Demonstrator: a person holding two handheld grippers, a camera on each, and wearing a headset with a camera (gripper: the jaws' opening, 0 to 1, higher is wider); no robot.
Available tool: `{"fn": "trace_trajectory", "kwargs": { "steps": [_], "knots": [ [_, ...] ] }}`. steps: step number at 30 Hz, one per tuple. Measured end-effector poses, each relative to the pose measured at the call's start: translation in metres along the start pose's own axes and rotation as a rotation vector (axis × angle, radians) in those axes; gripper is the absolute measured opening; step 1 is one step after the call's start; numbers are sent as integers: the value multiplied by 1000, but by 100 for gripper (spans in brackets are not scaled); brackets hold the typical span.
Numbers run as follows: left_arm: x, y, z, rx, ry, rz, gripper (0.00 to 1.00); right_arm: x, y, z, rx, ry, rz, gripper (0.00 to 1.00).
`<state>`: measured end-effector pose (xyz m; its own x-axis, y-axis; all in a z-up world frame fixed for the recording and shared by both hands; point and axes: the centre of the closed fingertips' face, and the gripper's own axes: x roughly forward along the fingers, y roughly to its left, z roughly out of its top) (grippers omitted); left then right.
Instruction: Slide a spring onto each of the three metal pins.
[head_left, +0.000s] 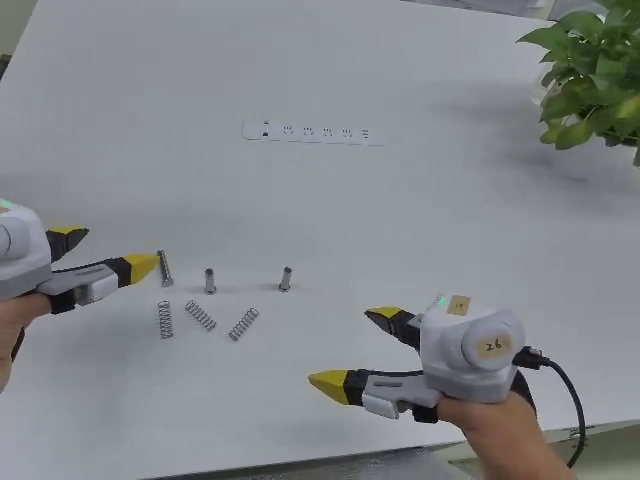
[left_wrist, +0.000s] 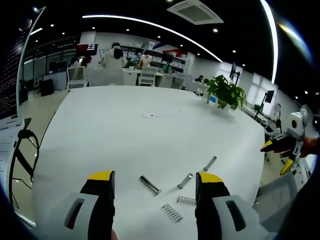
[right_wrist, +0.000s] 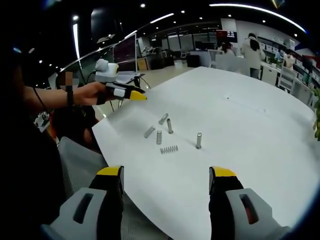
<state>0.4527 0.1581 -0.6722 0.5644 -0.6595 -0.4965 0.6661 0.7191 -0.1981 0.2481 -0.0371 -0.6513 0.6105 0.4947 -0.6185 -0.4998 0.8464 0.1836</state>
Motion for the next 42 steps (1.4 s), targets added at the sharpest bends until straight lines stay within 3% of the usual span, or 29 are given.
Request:
{"fn": "trace_trajectory", "kwargs": {
  "steps": [8, 15, 19, 22, 28, 42],
  "knots": [
    [19, 0, -11, -5, 32, -3, 59, -3, -1, -3, 5, 4, -7, 68],
    [33, 11, -22, -20, 63, 19, 55, -6, 0, -2, 8, 1, -11, 68],
    [42, 15, -29, -78, 75, 36, 55, -8, -2, -3, 5, 9, -15, 68],
    [48, 15, -35, -80, 93, 48, 53, -9, -3, -2, 10, 6, -20, 68],
    [63, 17, -49, -106, 131, 71, 45, -11, -5, -3, 12, 12, -26, 68],
    [87, 15, -54, -150, 161, 107, 22, -14, -7, -8, 22, 24, -34, 67]
  ]
}}
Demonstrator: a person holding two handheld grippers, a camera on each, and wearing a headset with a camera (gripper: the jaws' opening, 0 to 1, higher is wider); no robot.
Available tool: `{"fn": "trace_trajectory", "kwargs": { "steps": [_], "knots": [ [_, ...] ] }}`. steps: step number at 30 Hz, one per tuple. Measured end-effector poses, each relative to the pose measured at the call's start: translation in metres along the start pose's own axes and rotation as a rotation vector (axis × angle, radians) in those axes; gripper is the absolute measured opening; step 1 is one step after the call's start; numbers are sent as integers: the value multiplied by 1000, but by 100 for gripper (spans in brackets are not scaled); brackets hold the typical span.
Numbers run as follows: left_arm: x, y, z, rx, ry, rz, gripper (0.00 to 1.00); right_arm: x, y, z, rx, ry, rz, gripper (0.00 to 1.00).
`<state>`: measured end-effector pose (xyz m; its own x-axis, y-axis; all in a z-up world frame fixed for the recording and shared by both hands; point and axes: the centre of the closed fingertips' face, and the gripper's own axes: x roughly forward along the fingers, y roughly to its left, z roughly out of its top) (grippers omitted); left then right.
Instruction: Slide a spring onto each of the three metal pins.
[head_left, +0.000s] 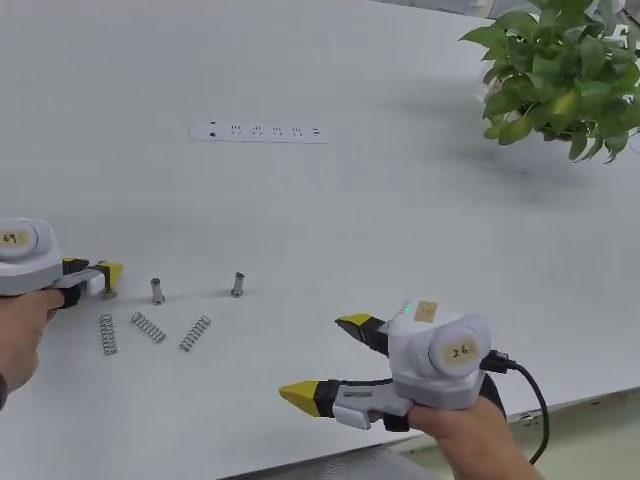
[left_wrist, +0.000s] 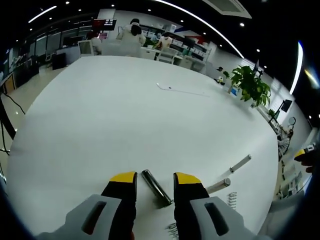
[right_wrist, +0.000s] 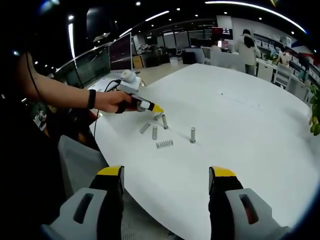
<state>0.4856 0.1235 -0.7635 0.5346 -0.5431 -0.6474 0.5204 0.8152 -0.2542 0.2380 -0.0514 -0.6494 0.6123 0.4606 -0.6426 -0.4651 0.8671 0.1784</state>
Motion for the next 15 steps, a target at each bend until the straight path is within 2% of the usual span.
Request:
{"fn": "trace_trajectory", "kwargs": {
  "steps": [10, 15],
  "knots": [
    [9, 5, -11, 24, 38, 23, 16, -1, -1, 2, 2, 3, -3, 67],
    [9, 7, -11, 53, 39, 28, 9, 1, 0, 1, 1, 6, 2, 67]
  ]
}}
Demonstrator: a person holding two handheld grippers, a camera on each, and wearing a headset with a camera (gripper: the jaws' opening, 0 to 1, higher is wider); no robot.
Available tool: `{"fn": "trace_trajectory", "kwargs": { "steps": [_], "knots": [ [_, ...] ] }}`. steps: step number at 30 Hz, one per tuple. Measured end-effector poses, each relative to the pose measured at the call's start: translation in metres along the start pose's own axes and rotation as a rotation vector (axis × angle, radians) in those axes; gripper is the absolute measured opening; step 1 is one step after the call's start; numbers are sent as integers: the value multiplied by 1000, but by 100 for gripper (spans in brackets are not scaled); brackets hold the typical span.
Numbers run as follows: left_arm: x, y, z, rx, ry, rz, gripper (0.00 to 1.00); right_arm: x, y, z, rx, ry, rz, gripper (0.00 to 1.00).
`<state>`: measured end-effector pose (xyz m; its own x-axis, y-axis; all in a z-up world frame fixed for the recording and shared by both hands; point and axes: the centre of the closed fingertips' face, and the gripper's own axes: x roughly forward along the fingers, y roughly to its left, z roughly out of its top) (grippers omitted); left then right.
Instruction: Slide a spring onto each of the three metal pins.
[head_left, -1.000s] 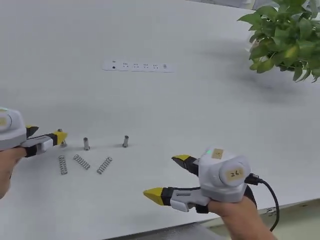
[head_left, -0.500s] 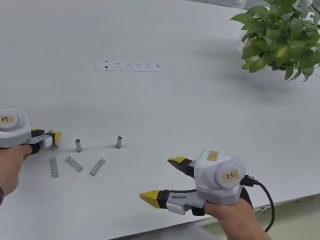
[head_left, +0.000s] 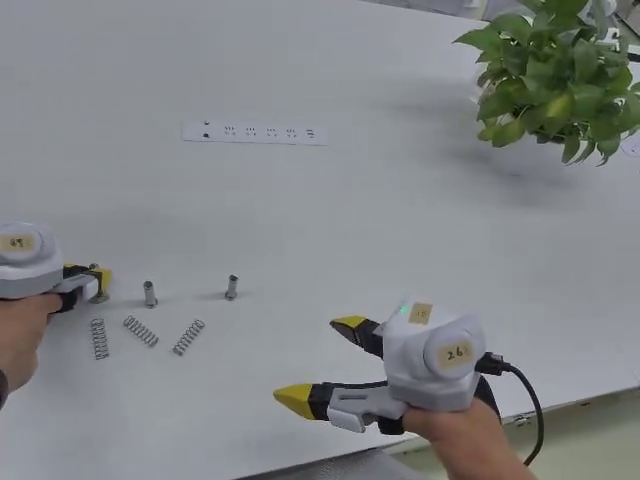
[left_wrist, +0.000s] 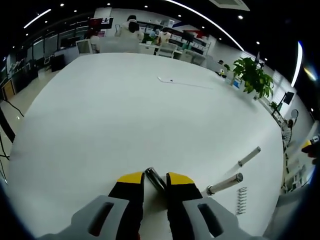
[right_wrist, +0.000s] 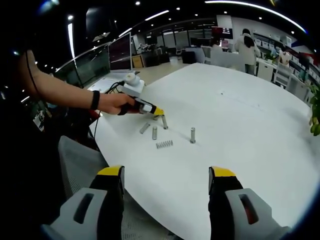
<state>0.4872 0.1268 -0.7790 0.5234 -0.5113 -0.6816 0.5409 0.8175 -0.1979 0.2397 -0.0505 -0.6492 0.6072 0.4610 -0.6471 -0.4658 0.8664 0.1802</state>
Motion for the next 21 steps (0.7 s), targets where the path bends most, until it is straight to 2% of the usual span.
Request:
{"fn": "trace_trajectory", "kwargs": {
  "steps": [11, 13, 18, 20, 21],
  "knots": [
    [-6, 17, -6, 54, 20, 17, 3, 4, 4, 0, -4, 8, 14, 67],
    [-6, 17, -7, 63, 25, 17, 3, 4, 3, 0, -4, 8, 13, 67],
    [-3, 9, -6, 131, 29, 2, 6, 4, 3, -1, 0, 10, 12, 66],
    [-2, 10, -5, 178, 31, 15, 6, 4, 3, -1, -1, 11, 12, 66],
    [-1, 9, -5, 182, 31, 13, 6, 4, 3, -1, -1, 11, 12, 66]
  ]
}}
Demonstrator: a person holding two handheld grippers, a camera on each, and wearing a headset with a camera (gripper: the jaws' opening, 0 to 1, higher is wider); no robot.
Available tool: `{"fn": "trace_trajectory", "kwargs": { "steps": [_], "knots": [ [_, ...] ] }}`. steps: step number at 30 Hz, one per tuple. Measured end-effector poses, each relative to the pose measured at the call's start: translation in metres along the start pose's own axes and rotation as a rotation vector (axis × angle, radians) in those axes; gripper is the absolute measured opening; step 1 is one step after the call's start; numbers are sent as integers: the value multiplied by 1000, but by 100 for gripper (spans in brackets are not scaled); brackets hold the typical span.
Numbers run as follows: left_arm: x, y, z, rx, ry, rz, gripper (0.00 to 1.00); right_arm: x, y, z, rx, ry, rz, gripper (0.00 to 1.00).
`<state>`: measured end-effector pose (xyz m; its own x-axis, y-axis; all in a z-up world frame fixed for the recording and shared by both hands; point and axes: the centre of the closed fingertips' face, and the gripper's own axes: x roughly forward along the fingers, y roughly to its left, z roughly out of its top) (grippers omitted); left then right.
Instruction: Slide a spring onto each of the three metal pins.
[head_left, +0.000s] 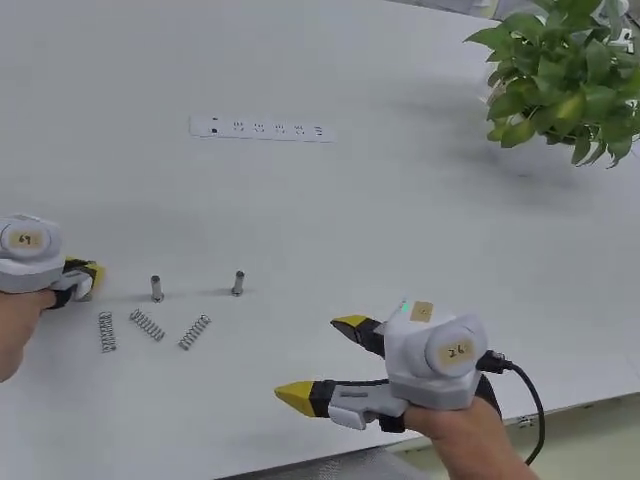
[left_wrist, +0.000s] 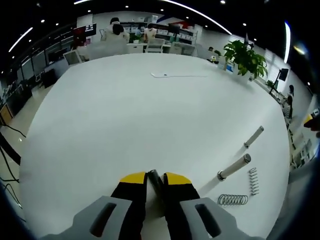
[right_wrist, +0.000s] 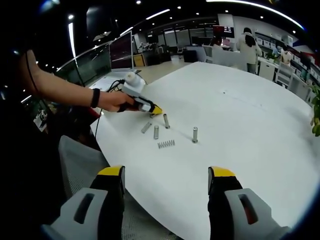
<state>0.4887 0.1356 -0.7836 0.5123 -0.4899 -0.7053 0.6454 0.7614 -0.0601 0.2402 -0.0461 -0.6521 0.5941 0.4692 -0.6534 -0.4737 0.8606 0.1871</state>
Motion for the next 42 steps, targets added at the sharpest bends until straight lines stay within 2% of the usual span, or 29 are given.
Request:
{"fn": "trace_trajectory", "kwargs": {
  "steps": [3, 5, 7, 8, 9, 12, 27, 42],
  "knots": [
    [1, 0, 0, 26, 6, 11, 5, 0, 0, 0, 2, -2, 0, 66],
    [2, -1, 0, 40, 12, 8, 0, 0, 1, 0, 1, 0, 0, 66],
    [0, -1, 0, 33, 16, 4, 0, 0, 0, 0, 2, 0, -2, 66],
    [0, -5, -2, -17, 25, -18, 0, 0, 0, 0, 2, -1, -2, 66],
    [0, -1, -1, -4, 22, -7, 0, 0, 0, 0, 2, -1, -3, 66],
    [-2, -2, -3, -17, 24, -6, 0, -1, -1, 0, 3, -4, -5, 66],
    [-33, -3, 8, -59, -69, 3, 0, -1, -2, 4, -2, -22, -11, 67],
    [-59, -5, 3, -63, -97, 13, 0, -3, -1, 6, -9, -36, -13, 67]
  ]
}}
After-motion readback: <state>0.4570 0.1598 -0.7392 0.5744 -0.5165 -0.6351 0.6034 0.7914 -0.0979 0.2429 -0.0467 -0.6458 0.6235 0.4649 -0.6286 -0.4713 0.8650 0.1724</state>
